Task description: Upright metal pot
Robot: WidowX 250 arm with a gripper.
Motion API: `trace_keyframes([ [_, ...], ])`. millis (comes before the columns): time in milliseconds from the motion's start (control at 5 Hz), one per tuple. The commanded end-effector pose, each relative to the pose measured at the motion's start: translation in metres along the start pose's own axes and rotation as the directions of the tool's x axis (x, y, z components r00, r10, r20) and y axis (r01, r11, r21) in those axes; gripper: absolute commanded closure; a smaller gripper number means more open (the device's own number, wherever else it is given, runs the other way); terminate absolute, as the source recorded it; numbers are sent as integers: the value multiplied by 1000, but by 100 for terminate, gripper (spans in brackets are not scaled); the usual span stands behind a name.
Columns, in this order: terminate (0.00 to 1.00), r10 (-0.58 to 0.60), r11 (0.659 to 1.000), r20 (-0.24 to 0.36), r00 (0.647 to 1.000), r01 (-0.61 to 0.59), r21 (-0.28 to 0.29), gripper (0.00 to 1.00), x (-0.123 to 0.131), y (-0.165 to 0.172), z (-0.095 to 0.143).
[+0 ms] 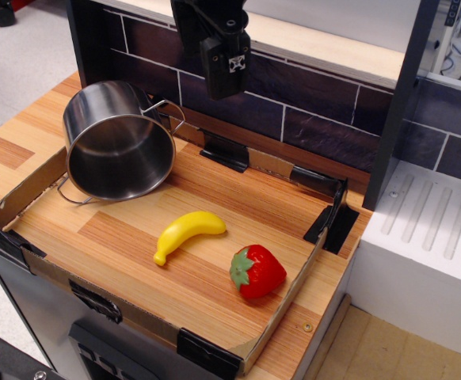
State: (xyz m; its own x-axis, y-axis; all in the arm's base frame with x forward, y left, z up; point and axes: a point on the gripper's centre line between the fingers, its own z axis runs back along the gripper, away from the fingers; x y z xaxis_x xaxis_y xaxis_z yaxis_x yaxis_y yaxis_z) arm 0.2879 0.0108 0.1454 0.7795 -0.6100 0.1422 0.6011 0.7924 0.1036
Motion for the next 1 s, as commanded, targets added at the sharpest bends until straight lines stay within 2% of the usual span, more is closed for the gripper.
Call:
trace_keyframes([
  [0, 0, 0, 1000, 0, 1000, 0, 0, 0, 0, 0, 0],
  [200, 0, -73, 988, -5, 997, 73, 134, 0, -3, 0, 11],
  [400, 0, -149, 957, -38, 988, 154, 246, 0, -13, 2, 16],
  [600, 0, -210, 904, -81, 974, 225, 365, 0, -21, 7, 14],
  [800, 0, -220, 853, -178, 959, 278, 442, 0, -30, 20, -3],
])
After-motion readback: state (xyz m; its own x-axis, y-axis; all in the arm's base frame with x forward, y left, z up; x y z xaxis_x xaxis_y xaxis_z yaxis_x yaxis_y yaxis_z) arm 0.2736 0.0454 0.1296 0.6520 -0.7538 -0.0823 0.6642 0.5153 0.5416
